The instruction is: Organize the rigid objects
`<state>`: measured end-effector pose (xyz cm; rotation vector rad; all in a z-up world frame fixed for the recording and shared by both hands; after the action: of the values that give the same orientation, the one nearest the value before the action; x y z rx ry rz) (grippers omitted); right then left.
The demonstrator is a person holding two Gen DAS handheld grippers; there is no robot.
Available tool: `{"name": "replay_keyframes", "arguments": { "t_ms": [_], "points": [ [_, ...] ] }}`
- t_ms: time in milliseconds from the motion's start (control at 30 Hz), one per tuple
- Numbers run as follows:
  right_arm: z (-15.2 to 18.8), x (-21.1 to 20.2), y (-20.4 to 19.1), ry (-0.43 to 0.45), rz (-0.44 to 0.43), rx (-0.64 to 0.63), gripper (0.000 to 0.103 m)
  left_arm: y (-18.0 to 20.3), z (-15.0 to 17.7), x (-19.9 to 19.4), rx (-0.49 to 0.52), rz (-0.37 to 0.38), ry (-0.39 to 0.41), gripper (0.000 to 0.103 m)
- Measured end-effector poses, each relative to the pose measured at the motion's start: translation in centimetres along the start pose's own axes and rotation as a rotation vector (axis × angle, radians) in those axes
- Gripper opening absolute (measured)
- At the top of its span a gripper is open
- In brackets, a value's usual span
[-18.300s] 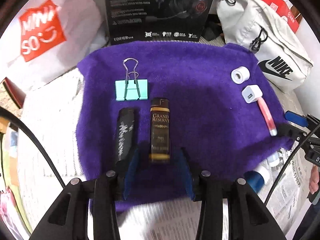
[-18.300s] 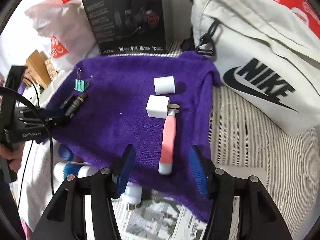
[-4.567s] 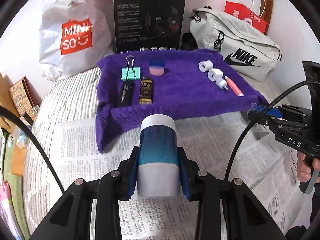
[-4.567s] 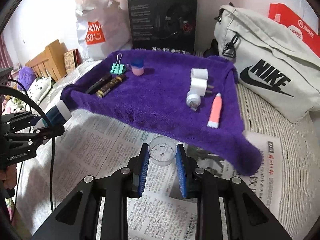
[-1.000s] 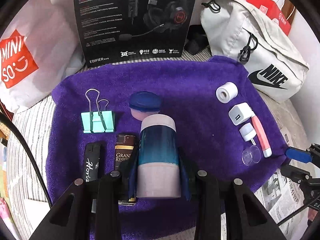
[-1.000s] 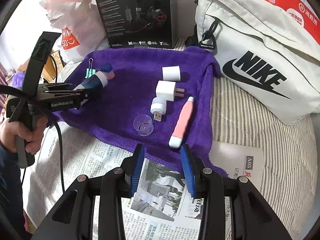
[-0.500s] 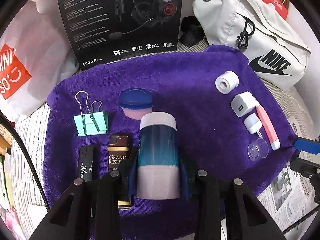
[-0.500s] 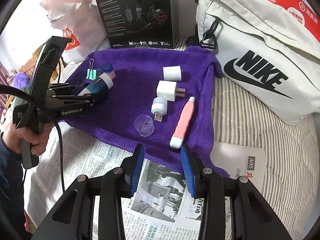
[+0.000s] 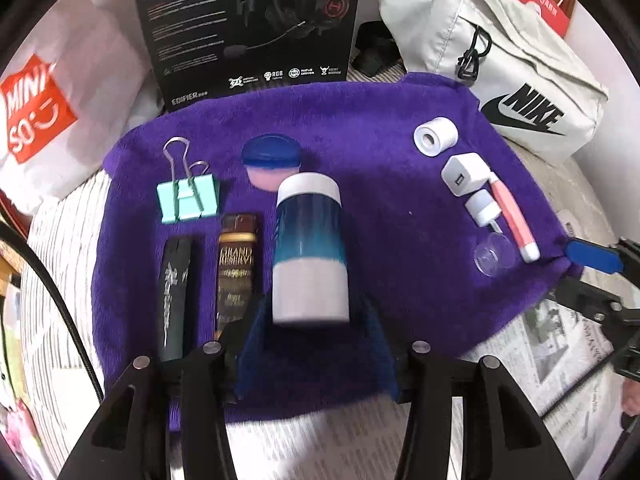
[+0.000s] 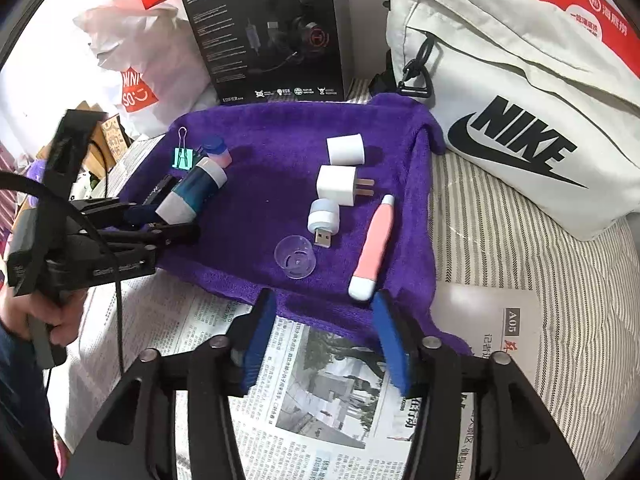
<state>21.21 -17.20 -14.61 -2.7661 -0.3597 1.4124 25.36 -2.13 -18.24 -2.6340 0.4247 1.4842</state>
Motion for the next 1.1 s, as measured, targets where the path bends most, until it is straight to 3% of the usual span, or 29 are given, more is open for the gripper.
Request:
{"name": "replay_keyframes", "arguments": {
  "t_ms": [167,233,300,333,567,767,833,900,1100],
  "points": [
    [0.0,0.2,-0.3,-0.019,0.036,0.001,0.056,-0.1,0.5,-2.2,-0.01,-0.008,0.008,0.052],
    [0.0,0.3,-0.5,-0.021,0.029,0.008,0.065,-0.3,0.8,-3.2,-0.013,-0.025,0.014,0.058],
    [0.0,0.4,-0.8,-0.018,0.016,0.015,0.073,-0.3,1.2,-4.0,-0.019,-0.011,0.008,0.075],
    [0.0,0.5,-1.0,-0.014,0.012,0.016,0.075,-0.2,1.6,-4.6,-0.021,-0.007,0.009,0.076],
    [0.2,0.9,-1.6,-0.03,0.054,-0.019,0.081,-0.6,3.6,-8.3,-0.02,-0.067,0.039,0.086],
    [1.4,-0.2,-1.5,-0.069,0.03,0.056,0.084,-0.9,4.4,-11.5,-0.06,-0.102,0.084,0.101],
    [1.7,-1.2,-1.4,-0.057,0.043,0.072,0.098,-0.8,4.5,-12.5,-0.076,-0.111,0.097,0.103],
    [1.9,-2.4,-1.2,-0.05,0.066,0.079,0.103,-0.4,4.6,-13.5,-0.086,-0.103,0.11,0.103],
    [2.0,-6.9,-0.9,-0.025,0.122,0.089,0.103,0.6,4.3,-15.9,-0.126,-0.09,0.147,0.103]
  ]
}}
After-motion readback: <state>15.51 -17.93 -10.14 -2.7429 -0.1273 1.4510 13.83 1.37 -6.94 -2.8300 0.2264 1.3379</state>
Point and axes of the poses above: each gripper's, at about its wrist camera, not at the fingertips, and x roughly the way its jaws point, y to its right, z to its underside, the point moved 10 cm from there along x, roughly the way its jaws point, and after that the axes turned 5 degrees about y, right-handed, at the moved point
